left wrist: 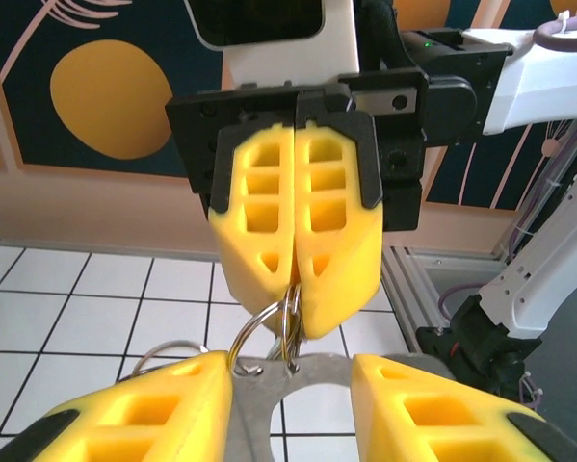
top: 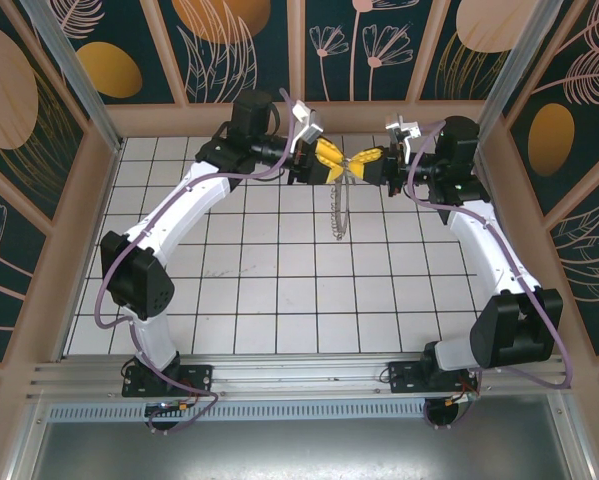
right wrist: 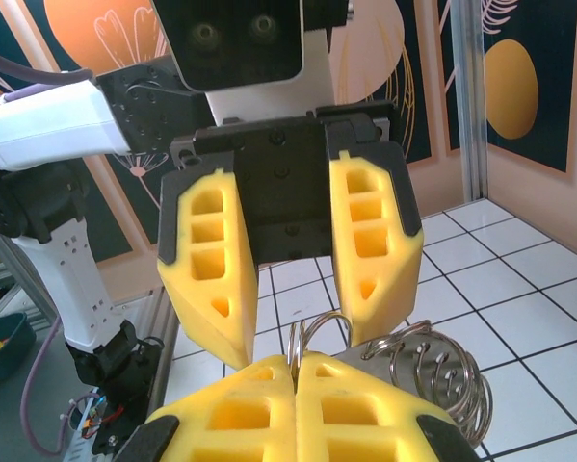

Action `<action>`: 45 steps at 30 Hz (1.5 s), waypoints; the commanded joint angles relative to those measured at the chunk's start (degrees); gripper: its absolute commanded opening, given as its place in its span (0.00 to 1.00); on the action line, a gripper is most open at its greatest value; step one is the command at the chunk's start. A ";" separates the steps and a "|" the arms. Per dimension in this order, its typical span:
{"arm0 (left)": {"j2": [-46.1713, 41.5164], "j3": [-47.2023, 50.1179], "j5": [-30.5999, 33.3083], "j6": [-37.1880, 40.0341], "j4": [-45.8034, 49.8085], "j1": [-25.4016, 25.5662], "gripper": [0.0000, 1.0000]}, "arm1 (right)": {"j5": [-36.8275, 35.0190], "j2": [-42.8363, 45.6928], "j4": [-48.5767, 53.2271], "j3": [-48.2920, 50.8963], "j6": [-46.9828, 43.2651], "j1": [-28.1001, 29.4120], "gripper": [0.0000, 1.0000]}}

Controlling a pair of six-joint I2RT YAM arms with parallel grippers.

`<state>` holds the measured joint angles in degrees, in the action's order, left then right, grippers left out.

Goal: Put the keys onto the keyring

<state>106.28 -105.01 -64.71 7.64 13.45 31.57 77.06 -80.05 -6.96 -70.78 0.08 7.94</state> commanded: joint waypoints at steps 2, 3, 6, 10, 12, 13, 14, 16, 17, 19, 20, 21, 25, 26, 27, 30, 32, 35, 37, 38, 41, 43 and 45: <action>-2.08 1.69 -2.70 0.14 -1.44 -0.20 0.36 | 0.99 -0.12 -1.20 -1.39 -1.40 0.32 0.00; -2.28 2.03 -2.70 0.18 -1.70 -0.18 0.36 | 0.99 -0.04 -1.22 -1.45 -1.39 0.33 0.00; -2.81 2.85 -2.44 0.38 -2.06 -0.20 0.36 | 0.98 0.02 -1.17 -1.31 -1.40 0.32 0.00; -4.12 5.00 -2.56 -0.34 -4.40 -0.20 0.42 | 0.80 0.16 -0.97 -1.28 -1.57 0.33 0.00; -4.99 6.02 -2.12 -0.43 -5.44 -0.27 0.47 | 0.74 0.21 -0.96 -1.23 -1.65 0.32 0.00; -5.59 6.89 -2.02 -0.66 -6.36 -0.21 0.49 | 0.65 0.20 -1.00 -1.17 -1.66 0.32 0.00; -6.20 7.72 -1.66 -1.12 -7.43 -0.24 0.50 | 0.58 0.31 -0.87 -1.20 -1.72 0.32 0.00; -7.68 10.08 -0.75 -2.07 -10.53 -0.21 0.53 | 0.65 0.38 -0.79 -1.10 -1.91 0.32 0.00; -7.74 11.26 -0.41 -2.99 -12.49 -0.21 0.54 | 0.81 0.50 -0.73 -1.11 -1.95 0.32 0.00; -10.30 13.53 0.15 -5.02 -16.53 -0.20 0.54 | 0.75 0.70 -0.61 -0.87 -2.09 0.32 0.00; -10.68 14.15 0.11 -5.51 -17.89 -0.28 0.54 | 0.75 0.77 -0.59 -0.85 -2.16 0.32 0.00; -10.90 14.55 0.02 -6.19 -18.89 -0.20 0.54 | 0.73 0.88 -0.51 -0.76 -2.19 0.32 0.00; -10.24 14.37 -1.05 -7.66 -20.79 -0.20 0.55 | 0.97 1.06 -0.27 -0.76 -2.45 0.36 0.00; -10.00 14.34 -1.27 -8.30 -21.52 -0.21 0.55 | 0.92 1.04 -0.26 -0.76 -2.45 0.32 0.00; -9.75 14.23 -1.62 -8.89 -22.06 -0.25 0.55 | 1.01 1.04 -0.25 -0.73 -2.47 0.32 0.00; -8.91 13.91 -2.38 -9.91 -22.90 -0.27 0.54 | 1.08 1.09 -0.26 -0.85 -2.54 0.34 0.00; -8.52 13.78 -2.55 -10.53 -23.25 -0.21 0.54 | 1.08 1.12 -0.29 -0.82 -2.58 0.34 0.00; -8.44 13.74 -2.27 -10.88 -23.79 -0.25 0.54 | 1.18 1.13 -0.26 -0.85 -2.56 0.40 0.00; -8.45 13.60 -2.35 -11.18 -23.99 -0.28 0.54 | 1.11 1.15 -0.29 -0.77 -2.66 0.40 0.00; -7.27 13.60 -2.31 -11.16 -23.99 -0.21 0.53 | 1.21 1.13 -0.25 -0.80 -2.67 0.45 0.00; -6.09 13.39 -2.09 -11.25 -23.93 -0.24 0.53 | 1.12 1.34 -0.25 -0.85 -2.64 0.40 0.00; -5.70 13.27 -2.09 -11.40 -24.09 -0.25 0.53 | 1.17 1.48 -0.27 -0.83 -2.71 0.43 0.00; -5.31 13.31 -2.00 -11.72 -24.41 -0.24 0.52 | 1.20 1.57 -0.25 -0.79 -2.71 0.43 0.00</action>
<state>100.01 -91.18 -65.58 -3.20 -8.84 31.48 76.79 -80.09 -6.17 -70.78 -1.19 7.94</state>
